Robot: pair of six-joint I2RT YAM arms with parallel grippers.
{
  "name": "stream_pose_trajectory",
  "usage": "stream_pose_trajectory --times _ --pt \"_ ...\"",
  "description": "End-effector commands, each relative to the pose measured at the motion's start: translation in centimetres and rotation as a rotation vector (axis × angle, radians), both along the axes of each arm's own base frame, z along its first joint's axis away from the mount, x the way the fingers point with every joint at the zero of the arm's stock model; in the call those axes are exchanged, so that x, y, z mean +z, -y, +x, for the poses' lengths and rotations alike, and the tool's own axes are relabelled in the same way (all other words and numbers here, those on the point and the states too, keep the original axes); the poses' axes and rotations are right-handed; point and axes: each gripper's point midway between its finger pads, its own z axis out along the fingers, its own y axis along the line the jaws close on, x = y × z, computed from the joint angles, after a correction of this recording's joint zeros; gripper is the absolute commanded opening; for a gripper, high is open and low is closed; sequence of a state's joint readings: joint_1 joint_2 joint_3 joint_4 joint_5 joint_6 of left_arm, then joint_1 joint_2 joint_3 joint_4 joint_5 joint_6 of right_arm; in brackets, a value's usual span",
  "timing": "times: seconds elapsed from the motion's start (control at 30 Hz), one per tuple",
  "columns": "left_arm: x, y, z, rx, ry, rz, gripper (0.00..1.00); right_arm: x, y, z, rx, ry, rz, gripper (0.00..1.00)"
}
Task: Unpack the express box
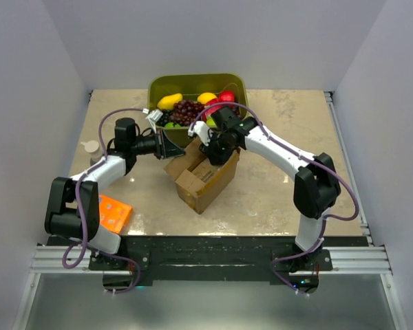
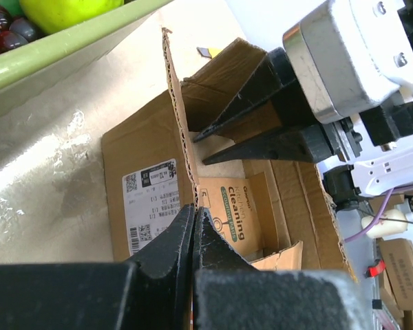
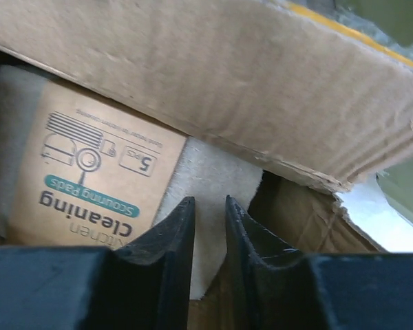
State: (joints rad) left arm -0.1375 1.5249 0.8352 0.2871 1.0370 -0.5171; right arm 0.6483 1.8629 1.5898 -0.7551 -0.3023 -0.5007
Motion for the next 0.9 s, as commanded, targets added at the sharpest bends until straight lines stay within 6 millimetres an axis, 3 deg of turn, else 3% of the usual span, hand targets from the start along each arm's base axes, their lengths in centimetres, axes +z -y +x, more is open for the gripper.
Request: stream_pose_trajectory --times 0.0,0.17,0.23,0.3,0.37,0.5,0.57,0.67,0.73,0.83,0.87 --pt "1.1 -0.1 0.6 -0.025 0.09 0.026 0.0 1.0 2.1 0.3 -0.028 0.042 -0.078 0.33" --pt "1.2 0.0 0.4 -0.032 0.102 0.03 0.0 -1.4 3.1 -0.9 -0.052 -0.057 -0.098 0.46" --pt "1.4 0.0 0.5 -0.032 0.113 0.03 0.0 -3.0 2.9 -1.7 -0.044 -0.148 -0.082 0.48" --pt "1.4 0.0 0.5 -0.034 0.111 0.029 0.0 -3.0 1.9 -3.1 0.017 -0.248 -0.004 0.47" --pt "1.4 0.1 0.5 -0.037 0.111 0.026 0.0 -3.2 1.2 -4.7 0.075 -0.358 0.068 0.44" --pt "1.5 0.2 0.6 -0.039 0.112 0.023 0.0 -2.8 0.2 -5.5 0.141 -0.411 0.147 0.33" --pt "1.5 0.2 0.6 -0.039 0.11 0.022 0.0 -2.4 0.1 -5.5 0.163 -0.403 0.152 0.19" --pt "1.6 0.1 0.6 -0.034 0.114 0.023 0.0 0.1 -0.1 -4.8 0.196 -0.318 0.174 0.0" --pt "1.6 0.1 0.7 -0.029 0.117 0.026 0.0 1.7 -0.2 -4.4 0.202 -0.265 0.192 0.0" --pt "1.6 0.1 0.9 -0.023 0.124 0.03 0.0 5.5 -0.5 -3.5 0.195 -0.155 0.237 0.0" --pt "1.6 0.0 0.9 -0.024 0.125 0.033 0.0 7.6 -0.6 -3.3 0.187 -0.106 0.264 0.0"
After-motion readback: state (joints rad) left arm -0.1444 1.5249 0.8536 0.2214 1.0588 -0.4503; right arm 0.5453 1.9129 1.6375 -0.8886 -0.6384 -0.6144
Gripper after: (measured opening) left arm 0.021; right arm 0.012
